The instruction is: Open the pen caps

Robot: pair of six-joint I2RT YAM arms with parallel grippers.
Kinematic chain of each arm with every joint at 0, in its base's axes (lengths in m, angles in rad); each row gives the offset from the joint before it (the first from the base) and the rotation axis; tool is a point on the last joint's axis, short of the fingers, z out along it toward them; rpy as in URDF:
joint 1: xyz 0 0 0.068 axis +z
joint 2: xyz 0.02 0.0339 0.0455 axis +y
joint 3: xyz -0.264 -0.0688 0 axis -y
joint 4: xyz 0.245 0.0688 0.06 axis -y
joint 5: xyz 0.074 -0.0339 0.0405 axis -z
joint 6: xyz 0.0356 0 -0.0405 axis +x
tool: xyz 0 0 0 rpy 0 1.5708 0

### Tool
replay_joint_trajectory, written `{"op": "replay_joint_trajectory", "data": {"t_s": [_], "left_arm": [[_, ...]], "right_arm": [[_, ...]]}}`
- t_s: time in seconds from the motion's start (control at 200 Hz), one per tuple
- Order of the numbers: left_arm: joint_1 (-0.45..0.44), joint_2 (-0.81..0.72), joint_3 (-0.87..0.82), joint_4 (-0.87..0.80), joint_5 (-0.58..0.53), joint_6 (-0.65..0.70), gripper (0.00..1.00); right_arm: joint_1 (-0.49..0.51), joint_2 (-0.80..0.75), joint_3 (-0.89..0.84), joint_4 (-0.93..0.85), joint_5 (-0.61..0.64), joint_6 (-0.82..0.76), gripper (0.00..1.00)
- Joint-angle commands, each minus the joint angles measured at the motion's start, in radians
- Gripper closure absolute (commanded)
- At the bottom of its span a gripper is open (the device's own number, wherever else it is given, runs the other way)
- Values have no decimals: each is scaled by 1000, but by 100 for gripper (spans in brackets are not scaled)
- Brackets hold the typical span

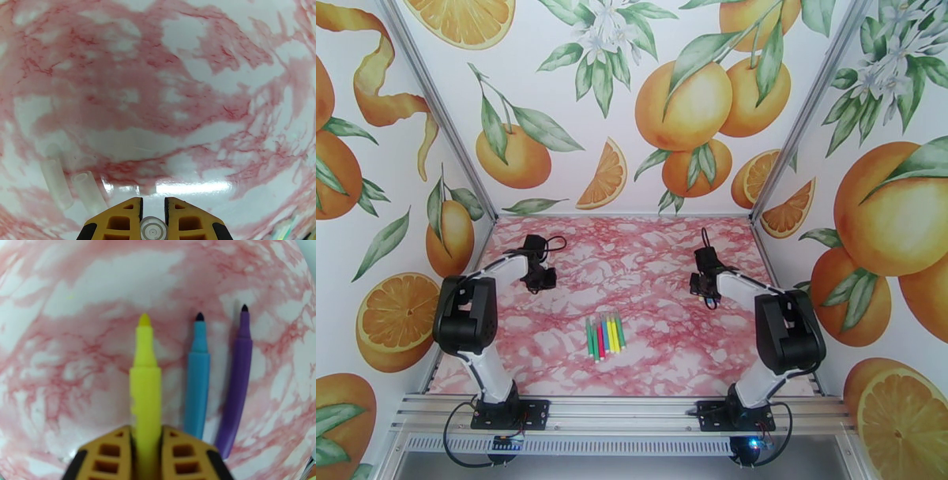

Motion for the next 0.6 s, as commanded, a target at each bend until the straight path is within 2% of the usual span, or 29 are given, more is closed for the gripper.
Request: {"op": "replay_joint_trajectory", "data": {"t_s": [0.0, 0.42, 0.595], "left_arm": [[6, 19, 36, -19, -11, 14, 100], [7, 35, 47, -44, -42, 27, 100], [7, 36, 46, -48, -39, 26, 95]], "right_arm": [[-8, 29, 36, -44, -1, -20, 98], [-12, 91, 81, -82, -31, -31, 89], [-11, 90, 79, -83, -32, -32, 84]]}}
